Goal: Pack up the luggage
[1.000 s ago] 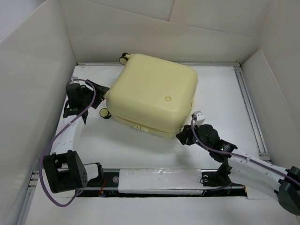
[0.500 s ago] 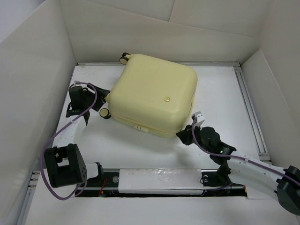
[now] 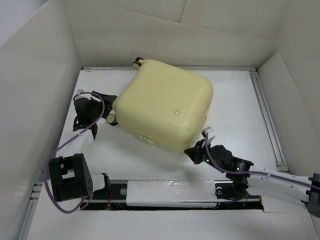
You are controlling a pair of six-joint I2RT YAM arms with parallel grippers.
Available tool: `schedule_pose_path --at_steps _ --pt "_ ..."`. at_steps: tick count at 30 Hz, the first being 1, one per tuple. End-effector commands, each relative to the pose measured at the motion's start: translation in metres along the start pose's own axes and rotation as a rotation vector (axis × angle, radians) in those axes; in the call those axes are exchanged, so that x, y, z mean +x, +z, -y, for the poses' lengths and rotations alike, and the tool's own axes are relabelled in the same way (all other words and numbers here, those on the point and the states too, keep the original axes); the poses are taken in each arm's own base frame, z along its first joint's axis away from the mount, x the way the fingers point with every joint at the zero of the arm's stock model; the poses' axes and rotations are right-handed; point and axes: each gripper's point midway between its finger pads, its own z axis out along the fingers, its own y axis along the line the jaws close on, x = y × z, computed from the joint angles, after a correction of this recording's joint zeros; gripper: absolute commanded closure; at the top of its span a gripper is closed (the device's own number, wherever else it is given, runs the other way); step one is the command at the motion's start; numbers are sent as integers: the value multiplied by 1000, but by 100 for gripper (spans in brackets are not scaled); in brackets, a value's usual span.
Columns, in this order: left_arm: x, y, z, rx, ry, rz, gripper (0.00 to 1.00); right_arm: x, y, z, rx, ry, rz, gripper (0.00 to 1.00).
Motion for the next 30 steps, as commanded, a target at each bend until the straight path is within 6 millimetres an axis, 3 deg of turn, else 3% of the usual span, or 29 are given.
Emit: schedule_pose_path --at_steps 1,3,4,5,7,9,10,12,14,15,16,17,18,19,20,22,24,25,27,30 --pt "29 -13 11 78 46 -103 100 -25 -27 -100 -324 131 -4 100" --pt "33 -16 11 82 45 -114 100 -26 -26 -102 -310 126 -14 100" --pt "31 -17 8 68 60 -103 100 -38 -24 -99 -268 131 20 100" --pt "29 -25 19 92 96 -76 100 -36 -24 -93 -236 124 9 100" --pt "25 -33 13 58 121 -35 100 -52 -19 -85 -227 113 35 100" --pt "12 -46 26 35 177 11 75 -75 -16 -79 -244 112 57 100" --pt "9 -50 29 26 192 17 57 -80 -11 -67 -204 112 72 100" --pt "5 -65 42 34 231 37 17 -90 -7 -65 -231 102 53 100" --pt "2 -79 51 53 285 66 19 -104 -1 -51 -221 91 53 100" --pt "5 -96 61 93 329 88 39 -118 6 -38 -183 76 69 100" --pt "10 -105 72 137 348 96 39 -122 7 -44 -202 73 63 100" --pt "20 -109 69 152 369 81 60 -135 10 -25 -155 58 82 100" --pt "31 -115 71 182 390 56 65 -156 9 -30 -185 41 98 100" --pt "39 -125 76 221 402 45 69 -158 17 -18 -161 44 70 100" --pt "53 -126 67 238 414 -12 72 -168 21 -10 -147 28 72 100" --pt "62 -127 54 222 440 -40 73 -198 24 8 -114 18 92 100" --pt "74 -126 46 236 460 -96 72 -202 37 32 -78 13 56 100" --pt "80 -127 48 269 466 -121 70 -205 40 33 -74 2 49 100" --pt "90 -132 54 325 485 -170 69 -201 45 49 -24 -6 36 100" --pt "78 -134 78 380 490 -126 61 -182 51 73 45 12 11 100"
